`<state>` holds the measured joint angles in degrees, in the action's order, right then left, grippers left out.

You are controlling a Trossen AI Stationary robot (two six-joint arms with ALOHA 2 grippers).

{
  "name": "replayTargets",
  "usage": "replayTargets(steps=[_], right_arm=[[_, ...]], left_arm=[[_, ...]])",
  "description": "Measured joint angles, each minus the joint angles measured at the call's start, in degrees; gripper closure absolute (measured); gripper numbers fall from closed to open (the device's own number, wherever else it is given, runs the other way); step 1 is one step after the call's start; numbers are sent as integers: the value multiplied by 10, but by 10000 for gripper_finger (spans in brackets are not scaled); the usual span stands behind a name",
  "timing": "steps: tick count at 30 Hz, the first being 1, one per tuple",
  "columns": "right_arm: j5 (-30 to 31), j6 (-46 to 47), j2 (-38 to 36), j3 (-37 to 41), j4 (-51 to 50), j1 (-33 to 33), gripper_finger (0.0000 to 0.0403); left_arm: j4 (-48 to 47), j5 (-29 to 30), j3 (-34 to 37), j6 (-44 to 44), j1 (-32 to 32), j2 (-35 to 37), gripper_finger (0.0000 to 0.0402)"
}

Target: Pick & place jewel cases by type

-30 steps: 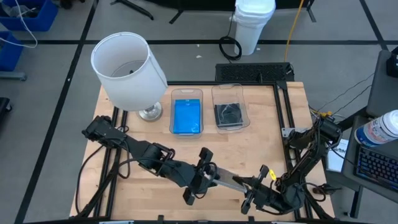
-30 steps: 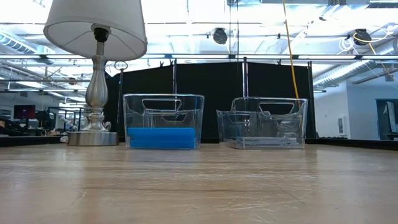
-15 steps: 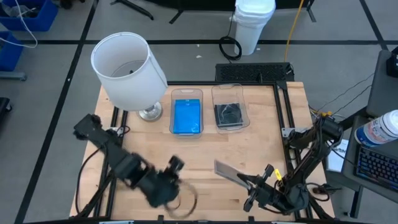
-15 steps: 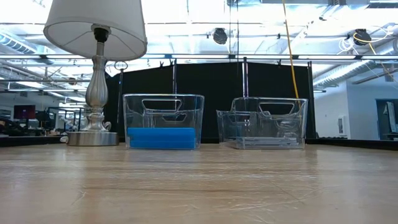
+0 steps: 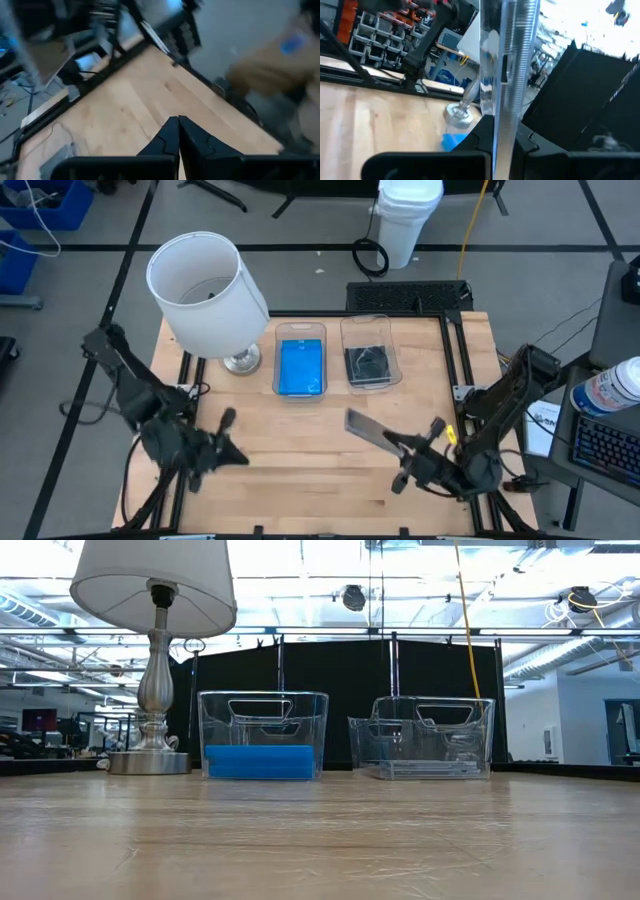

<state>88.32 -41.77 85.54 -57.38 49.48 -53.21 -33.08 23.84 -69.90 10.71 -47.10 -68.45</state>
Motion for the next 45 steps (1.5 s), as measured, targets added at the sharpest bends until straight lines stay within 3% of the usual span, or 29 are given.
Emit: replayTargets(steps=[8,15,18,23,30,32,36,37,45], right_arm=[[-107,-144,-41,-1,-62,122,391],[-163,-283,-67,-26,-99,268,391],[-174,-335,-87,-69,-161,315,391],[-205,-386,-91,-166,-353,391,392],[-270,-290,-50,-345,-728,561,393],[-330,-227,-24,-403,-838,613,393],[-589,-88,35,-502,-1043,715,393],[-624,-74,52,-516,-1070,735,393],[-762,-41,145,-578,-1300,842,393]], left_arm=[[261,-17,300,-7,27,231,386],[407,-51,436,20,48,313,397],[433,-62,460,47,58,315,386],[437,-60,466,77,79,306,378],[437,-73,466,105,96,307,397],[437,-73,466,109,99,307,391],[433,-72,466,121,100,307,375],[430,-69,466,127,100,307,373],[405,-27,466,121,100,308,371]])
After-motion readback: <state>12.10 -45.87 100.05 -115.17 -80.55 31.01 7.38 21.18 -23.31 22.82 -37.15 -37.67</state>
